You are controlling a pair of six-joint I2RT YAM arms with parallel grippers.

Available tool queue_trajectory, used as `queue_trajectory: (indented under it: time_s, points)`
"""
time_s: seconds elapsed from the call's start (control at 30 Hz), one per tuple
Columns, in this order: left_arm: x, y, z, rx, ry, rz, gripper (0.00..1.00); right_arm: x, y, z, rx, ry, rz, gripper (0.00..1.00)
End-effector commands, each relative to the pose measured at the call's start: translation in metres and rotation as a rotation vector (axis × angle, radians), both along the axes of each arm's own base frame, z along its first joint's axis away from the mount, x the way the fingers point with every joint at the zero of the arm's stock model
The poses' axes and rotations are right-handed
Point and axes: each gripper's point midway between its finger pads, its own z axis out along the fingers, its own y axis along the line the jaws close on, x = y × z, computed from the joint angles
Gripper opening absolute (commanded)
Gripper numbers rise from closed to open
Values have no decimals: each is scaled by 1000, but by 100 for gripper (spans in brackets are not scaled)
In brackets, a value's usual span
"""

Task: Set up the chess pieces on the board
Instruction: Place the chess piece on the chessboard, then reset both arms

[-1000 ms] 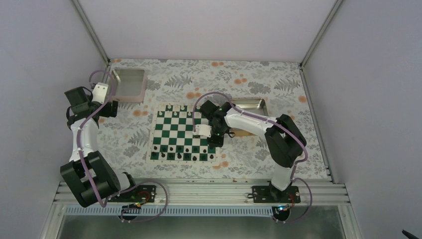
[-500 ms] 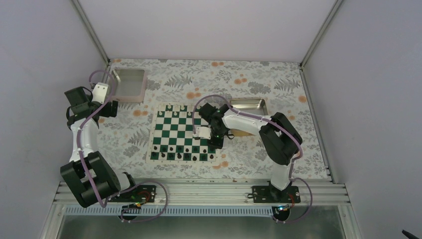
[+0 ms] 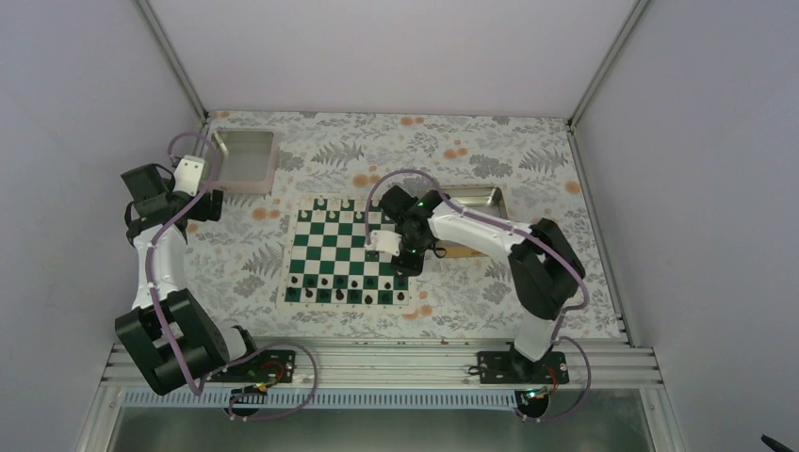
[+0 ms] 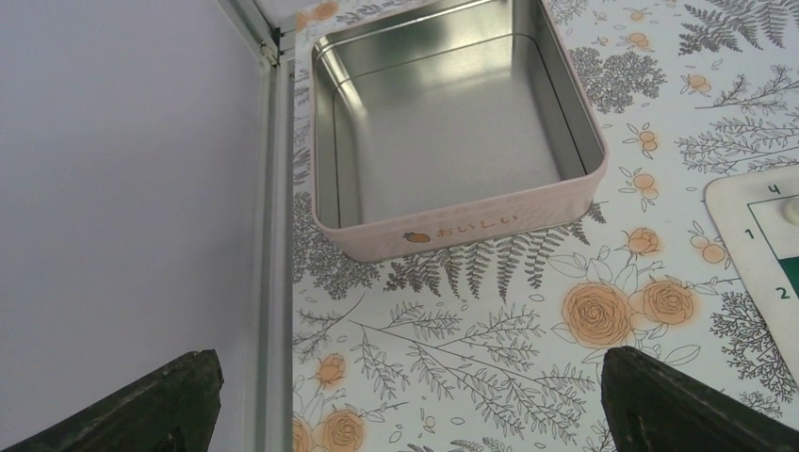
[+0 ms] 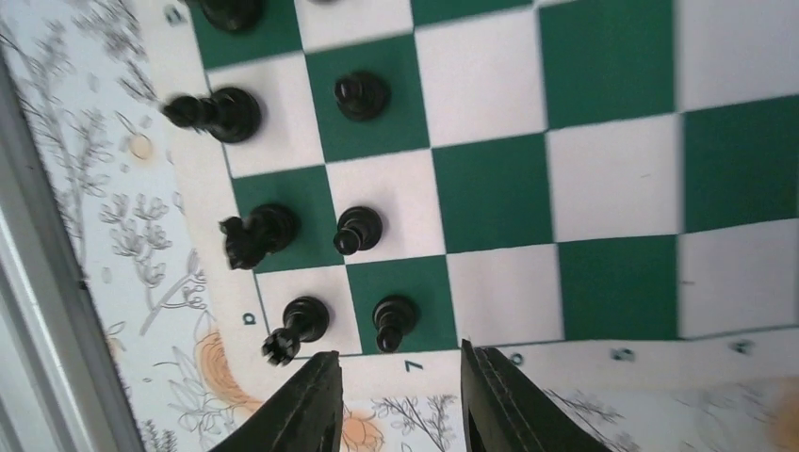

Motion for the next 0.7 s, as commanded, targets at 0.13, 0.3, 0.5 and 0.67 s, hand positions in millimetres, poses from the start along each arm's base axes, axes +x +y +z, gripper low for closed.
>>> queue_trajectory:
  time_s: [0.13,0.3,0.5,0.67]
  points:
    - [-1,-5,14,-11,-40,-17,100,22,-10,74,103,-143,-61,36]
    - [-2,-16,31,-25,-86,-62,100,57,-43,93,133,-211,-182,53]
    - [-4,-10,60,8,-184,-5,100,77,-58,124,181,-295,-251,100]
    - [-5,-12,54,10,-157,-15,100,87,-63,131,172,-332,-285,100]
